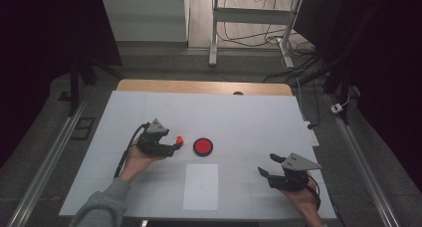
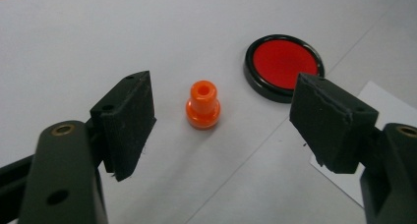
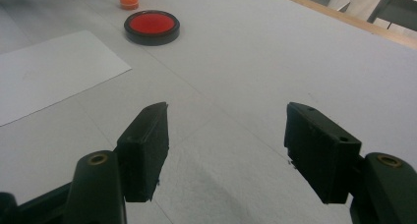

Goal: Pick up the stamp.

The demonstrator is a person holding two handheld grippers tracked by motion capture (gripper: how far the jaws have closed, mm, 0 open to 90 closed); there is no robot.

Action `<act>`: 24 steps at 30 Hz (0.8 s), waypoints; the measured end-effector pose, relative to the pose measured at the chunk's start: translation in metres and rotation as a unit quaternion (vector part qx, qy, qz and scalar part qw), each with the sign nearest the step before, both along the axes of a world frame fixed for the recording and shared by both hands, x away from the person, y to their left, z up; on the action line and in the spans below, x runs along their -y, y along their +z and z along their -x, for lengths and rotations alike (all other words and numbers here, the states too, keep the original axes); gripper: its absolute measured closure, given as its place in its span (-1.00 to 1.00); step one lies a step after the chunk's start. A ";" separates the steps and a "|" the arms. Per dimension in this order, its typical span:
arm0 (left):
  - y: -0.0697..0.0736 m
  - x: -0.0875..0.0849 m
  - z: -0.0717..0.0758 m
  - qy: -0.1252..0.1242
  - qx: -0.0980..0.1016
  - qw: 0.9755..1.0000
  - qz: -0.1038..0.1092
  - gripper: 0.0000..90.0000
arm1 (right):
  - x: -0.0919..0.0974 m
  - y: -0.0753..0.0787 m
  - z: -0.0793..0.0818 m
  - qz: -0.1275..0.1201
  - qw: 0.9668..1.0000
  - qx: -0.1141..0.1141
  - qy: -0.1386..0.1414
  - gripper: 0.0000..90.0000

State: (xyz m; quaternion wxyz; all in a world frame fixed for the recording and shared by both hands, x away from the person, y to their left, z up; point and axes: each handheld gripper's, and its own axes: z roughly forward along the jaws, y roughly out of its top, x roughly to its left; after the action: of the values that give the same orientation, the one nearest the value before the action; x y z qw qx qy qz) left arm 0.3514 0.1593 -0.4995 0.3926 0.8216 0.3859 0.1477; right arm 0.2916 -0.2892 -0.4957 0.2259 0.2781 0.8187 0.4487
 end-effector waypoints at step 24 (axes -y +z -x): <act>-0.014 0.014 -0.021 -0.004 -0.004 1.000 -0.011 -0.40 | 0.000 -0.001 -0.001 0.002 1.000 -0.004 -0.001 -0.27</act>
State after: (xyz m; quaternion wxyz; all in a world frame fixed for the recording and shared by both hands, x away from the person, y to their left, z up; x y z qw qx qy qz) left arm 0.3727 0.1451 -0.5134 0.3825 0.8281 0.3823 0.1474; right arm 0.2922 -0.2893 -0.4969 0.2237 0.2801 0.8202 0.4458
